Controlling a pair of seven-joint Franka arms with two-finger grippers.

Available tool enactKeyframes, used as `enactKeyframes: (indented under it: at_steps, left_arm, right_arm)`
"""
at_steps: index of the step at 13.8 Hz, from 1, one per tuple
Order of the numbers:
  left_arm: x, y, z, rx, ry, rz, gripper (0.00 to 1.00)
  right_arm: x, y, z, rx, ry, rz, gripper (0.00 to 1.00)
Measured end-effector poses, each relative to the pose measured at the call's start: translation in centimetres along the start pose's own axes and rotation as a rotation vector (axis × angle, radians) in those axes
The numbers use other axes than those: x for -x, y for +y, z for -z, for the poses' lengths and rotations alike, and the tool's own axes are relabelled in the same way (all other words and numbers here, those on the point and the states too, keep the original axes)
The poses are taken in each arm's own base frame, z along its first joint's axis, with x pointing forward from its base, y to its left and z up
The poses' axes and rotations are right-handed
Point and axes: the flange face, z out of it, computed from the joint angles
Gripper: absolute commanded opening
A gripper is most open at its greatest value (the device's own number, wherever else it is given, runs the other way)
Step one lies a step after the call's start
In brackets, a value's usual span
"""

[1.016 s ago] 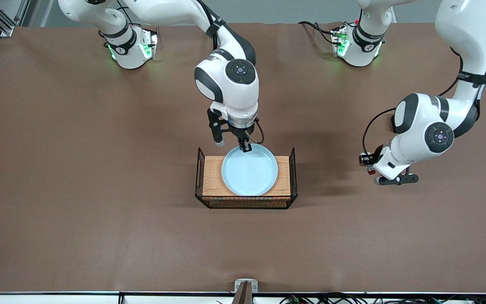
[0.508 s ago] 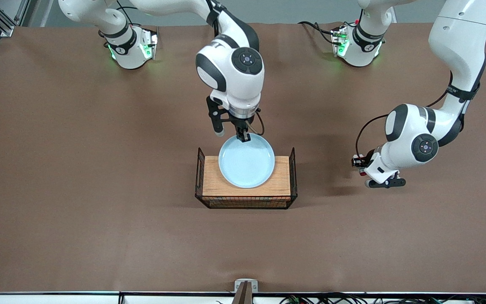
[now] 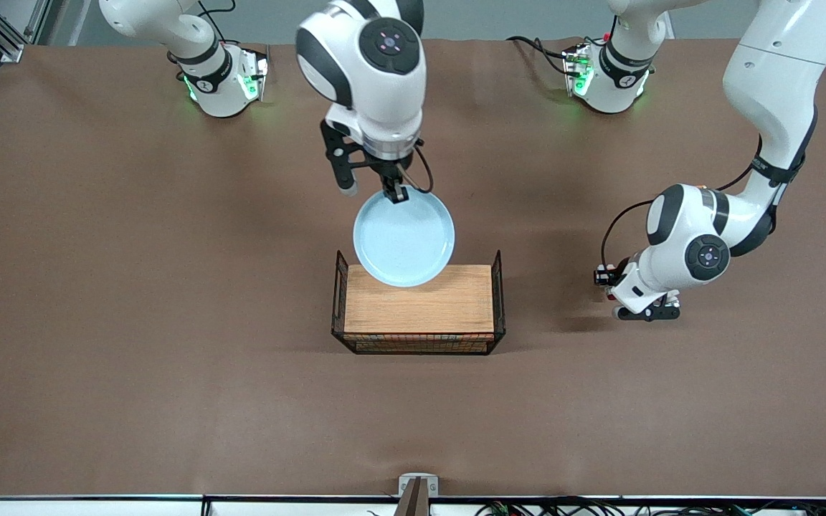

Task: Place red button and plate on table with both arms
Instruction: 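Carry the plate with the right gripper while the left gripper lowers the button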

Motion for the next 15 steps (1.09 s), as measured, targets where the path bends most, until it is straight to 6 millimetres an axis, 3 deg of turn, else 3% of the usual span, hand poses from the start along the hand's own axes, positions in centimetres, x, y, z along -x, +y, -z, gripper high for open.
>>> enactKeyframes:
  at_steps: [2,3,5,6,7,10,12,15]
  left_arm:
    - [-0.2,0.0,-0.8,-0.005,0.007,-0.014,0.31]
    - [-0.3,0.0,-1.0,-0.005,0.01,-0.016,0.39]
    - [-0.5,0.0,-0.9,-0.005,0.013,-0.016,0.8]
    - [-0.6,0.0,-0.8,-0.004,0.017,-0.016,0.93]
    - [-0.7,0.0,-0.7,-0.004,0.021,-0.016,0.99]
    - [-1.1,0.0,0.0,-0.002,0.036,-0.015,1.0]
    - [-1.4,0.1,1.0,-0.003,0.057,-0.017,1.0]
    - [-1.7,0.6,4.9,-0.011,0.126,-0.024,0.99]
  right_arm:
    - [-4.3,0.2,2.9,0.016,-0.028,0.095,0.01]
    - [-7.0,0.2,4.2,0.014,-0.039,0.152,0.01]
    - [-12.5,0.2,6.1,0.013,-0.051,0.283,0.01]
    - [-15.4,0.0,6.6,0.01,-0.057,0.344,0.01]
    - [-18.5,-0.3,6.8,0.005,-0.062,0.402,0.01]
    - [-28.3,-1.1,5.0,0.001,-0.078,0.578,0.02]
    - [-33.7,-1.2,3.0,-0.018,-0.082,0.679,0.02]
    - [-40.4,-0.7,-0.7,-0.053,-0.087,0.797,0.02]
